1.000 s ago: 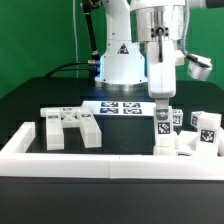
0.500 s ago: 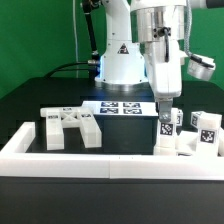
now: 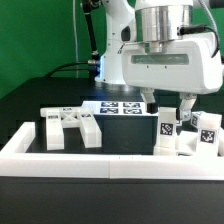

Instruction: Assemble chair

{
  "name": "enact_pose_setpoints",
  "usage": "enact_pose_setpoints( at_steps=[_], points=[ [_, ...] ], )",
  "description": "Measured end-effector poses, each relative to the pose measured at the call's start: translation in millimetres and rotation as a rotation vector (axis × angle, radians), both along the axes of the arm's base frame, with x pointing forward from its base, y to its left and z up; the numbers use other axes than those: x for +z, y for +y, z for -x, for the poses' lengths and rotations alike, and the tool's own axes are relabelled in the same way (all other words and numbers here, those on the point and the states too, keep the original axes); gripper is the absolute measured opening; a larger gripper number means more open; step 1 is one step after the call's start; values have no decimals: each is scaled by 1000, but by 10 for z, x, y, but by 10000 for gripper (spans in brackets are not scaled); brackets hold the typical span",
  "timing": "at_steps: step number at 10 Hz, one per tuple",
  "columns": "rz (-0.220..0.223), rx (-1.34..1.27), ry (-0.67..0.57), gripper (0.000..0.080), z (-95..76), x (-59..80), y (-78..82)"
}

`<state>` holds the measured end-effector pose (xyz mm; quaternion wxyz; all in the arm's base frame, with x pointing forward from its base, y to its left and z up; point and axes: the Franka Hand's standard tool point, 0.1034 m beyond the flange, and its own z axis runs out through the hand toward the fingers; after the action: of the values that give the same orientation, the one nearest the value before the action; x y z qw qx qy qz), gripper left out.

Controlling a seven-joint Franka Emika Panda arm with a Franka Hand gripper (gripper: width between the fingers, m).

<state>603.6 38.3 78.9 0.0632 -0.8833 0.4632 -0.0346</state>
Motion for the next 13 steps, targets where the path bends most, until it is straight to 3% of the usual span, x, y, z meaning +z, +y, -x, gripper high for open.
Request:
enact_pose_setpoints(
  at_steps=[6,7,8,9,10,13],
  points=[
    [76,504,-25,649,34,-29,-7],
    [90,568,-25,564,35,-31,-10],
    [87,543,-24,428,35,-31,-12],
    [87,543,-24,428,34,-31,-15],
    [86,538,-23,288,34,-31,-15],
    [78,477,-20,288,35,-31,-14]
  ],
)
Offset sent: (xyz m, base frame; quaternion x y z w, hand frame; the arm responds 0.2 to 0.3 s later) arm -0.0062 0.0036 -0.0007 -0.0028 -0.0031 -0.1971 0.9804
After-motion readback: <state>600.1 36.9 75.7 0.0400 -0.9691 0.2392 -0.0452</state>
